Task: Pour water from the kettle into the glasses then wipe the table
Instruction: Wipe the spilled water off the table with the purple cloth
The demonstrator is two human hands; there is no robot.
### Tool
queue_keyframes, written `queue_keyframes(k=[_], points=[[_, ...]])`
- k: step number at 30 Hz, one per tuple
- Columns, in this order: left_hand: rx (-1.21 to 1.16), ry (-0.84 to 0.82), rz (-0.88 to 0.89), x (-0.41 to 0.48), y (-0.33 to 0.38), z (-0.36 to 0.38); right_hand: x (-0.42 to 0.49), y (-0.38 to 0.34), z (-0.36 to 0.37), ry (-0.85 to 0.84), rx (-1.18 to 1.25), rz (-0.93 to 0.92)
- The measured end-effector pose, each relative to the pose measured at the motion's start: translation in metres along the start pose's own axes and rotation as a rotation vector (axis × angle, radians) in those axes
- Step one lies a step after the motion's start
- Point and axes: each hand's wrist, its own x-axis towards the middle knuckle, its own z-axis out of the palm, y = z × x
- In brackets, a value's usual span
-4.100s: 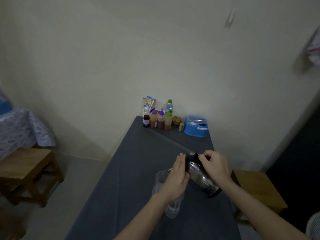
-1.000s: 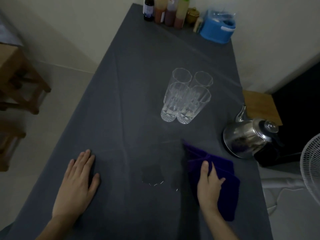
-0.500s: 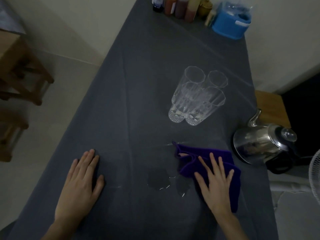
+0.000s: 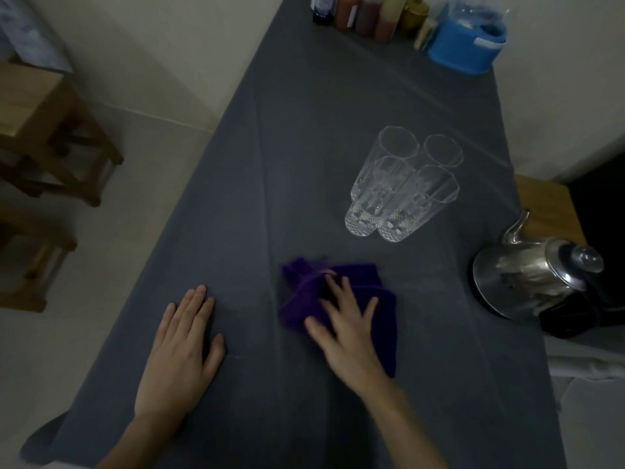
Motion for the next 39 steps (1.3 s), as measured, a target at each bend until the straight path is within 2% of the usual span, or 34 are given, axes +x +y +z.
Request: queue_keyframes(k=[2, 4, 11, 17, 22, 27, 30, 33, 35, 39], points=[[0.006, -0.008, 0.006, 0.000, -0.001, 0.000, -0.006, -0.006, 0.016, -0.100, -0.236, -0.115], [0.010, -0.016, 0.013, 0.000, -0.002, 0.001, -0.017, -0.011, 0.027, -0.132, -0.344, -0.206], [0.025, -0.002, 0.005, -0.001, -0.001, -0.001, -0.062, 0.009, 0.031, -0.130, -0.393, -0.303], [0.017, 0.015, 0.010, -0.002, 0.000, 0.001, -0.106, 0.069, -0.008, -0.106, -0.379, -0.405], [0.027, 0.024, 0.011, -0.001, -0.001, 0.001, -0.139, 0.125, -0.070, -0.048, -0.359, -0.218], [0.037, 0.024, 0.011, -0.002, 0.000, 0.002, -0.171, 0.129, -0.087, 0.085, -0.221, 0.058], [0.031, 0.023, 0.011, -0.002, 0.000, 0.003, -0.160, 0.104, -0.072, 0.259, -0.046, 0.388], [0.032, 0.026, 0.015, -0.001, -0.001, 0.003, -0.128, 0.086, -0.059, 0.315, -0.135, 0.693], [0.029, 0.028, 0.014, -0.001, -0.001, 0.003, -0.114, 0.080, -0.048, 0.291, -0.258, 0.751], [0.012, 0.044, 0.019, -0.002, 0.000, 0.005, -0.116, 0.089, -0.036, 0.241, -0.379, 0.644]])
